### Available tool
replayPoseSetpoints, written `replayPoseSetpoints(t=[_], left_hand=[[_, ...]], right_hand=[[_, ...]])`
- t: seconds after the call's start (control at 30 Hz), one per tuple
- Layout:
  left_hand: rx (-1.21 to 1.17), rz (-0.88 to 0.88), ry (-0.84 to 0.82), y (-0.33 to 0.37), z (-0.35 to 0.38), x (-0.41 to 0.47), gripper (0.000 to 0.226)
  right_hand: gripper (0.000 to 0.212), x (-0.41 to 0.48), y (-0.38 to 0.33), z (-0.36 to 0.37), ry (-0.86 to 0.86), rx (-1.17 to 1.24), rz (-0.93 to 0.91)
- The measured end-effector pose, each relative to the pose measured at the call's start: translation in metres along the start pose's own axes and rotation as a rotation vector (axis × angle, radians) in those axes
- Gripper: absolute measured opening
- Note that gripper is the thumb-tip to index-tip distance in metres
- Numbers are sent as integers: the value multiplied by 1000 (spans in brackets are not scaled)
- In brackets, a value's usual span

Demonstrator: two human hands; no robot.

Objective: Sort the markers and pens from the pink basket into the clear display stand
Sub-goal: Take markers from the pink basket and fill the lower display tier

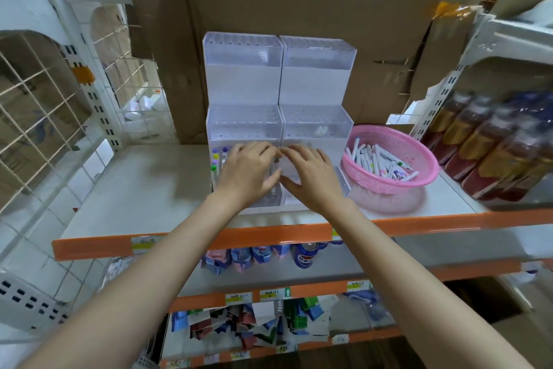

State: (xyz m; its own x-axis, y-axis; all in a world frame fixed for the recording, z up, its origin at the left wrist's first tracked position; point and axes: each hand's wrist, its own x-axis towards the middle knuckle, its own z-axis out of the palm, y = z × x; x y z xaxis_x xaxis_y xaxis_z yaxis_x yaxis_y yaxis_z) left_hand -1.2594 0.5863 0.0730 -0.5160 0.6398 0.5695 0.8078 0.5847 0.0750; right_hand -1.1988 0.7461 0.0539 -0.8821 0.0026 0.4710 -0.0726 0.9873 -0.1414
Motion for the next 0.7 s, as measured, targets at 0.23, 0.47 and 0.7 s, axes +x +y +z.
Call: replayPoseSetpoints(t=[0.23,0.47,0.7], left_hand=[[-81,67,-95,67,44,58,29],[-170,89,-159,127,94,113,24],[-37,20,-408,169,135,160,30]], right_hand=[[39,-28,95,-33,-29,-17,159],[35,-42,185,-54,-85,-61,272],[36,-29,248,-48,-315,-46,402]])
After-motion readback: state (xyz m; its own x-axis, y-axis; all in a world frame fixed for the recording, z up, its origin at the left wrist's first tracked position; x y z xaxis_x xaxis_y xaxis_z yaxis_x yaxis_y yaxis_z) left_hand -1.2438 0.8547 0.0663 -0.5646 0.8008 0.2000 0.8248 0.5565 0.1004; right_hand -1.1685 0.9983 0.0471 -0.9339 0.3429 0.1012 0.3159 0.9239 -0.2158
